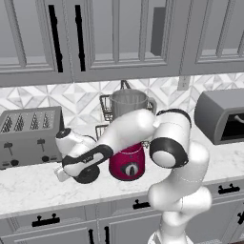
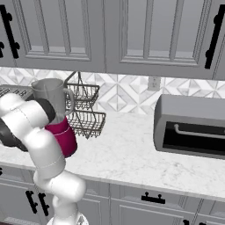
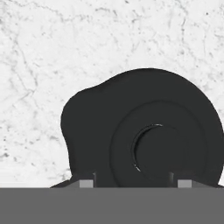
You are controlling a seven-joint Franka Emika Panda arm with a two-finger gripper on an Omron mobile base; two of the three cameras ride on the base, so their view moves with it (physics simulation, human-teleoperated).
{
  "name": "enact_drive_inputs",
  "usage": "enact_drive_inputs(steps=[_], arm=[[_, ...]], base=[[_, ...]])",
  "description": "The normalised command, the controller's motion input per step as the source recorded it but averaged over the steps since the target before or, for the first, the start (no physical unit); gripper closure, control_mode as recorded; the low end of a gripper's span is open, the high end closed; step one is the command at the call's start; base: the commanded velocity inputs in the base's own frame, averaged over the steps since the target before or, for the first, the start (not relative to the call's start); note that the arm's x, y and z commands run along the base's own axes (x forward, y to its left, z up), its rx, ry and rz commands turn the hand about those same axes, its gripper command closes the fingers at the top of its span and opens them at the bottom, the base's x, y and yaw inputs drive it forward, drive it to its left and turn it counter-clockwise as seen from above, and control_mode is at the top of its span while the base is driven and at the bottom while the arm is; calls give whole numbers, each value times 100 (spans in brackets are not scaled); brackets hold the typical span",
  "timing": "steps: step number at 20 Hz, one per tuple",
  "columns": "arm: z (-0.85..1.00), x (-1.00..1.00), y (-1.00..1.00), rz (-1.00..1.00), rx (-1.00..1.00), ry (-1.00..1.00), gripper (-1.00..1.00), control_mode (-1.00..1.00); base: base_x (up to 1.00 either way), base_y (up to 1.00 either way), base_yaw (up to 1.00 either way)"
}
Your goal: Close the lid blender by securely placing the lid on top.
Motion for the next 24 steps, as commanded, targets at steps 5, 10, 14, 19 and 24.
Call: enact_drive_inputs(steps=[5,10,14,19,24], arm=[[-25,22,-1,-9,0,-9,-100,-100],[-47,14,-6,-9,0,-7,-100,-100],[-26,20,-29,-11,0,-7,-100,-100],[0,-1,-80,-9,11,-3,-100,-100],[-9,-21,-78,-7,15,0,-100,-100]], base=[[0,0,0],[0,0,0],[0,0,0],[0,0,0],[0,0,0]])
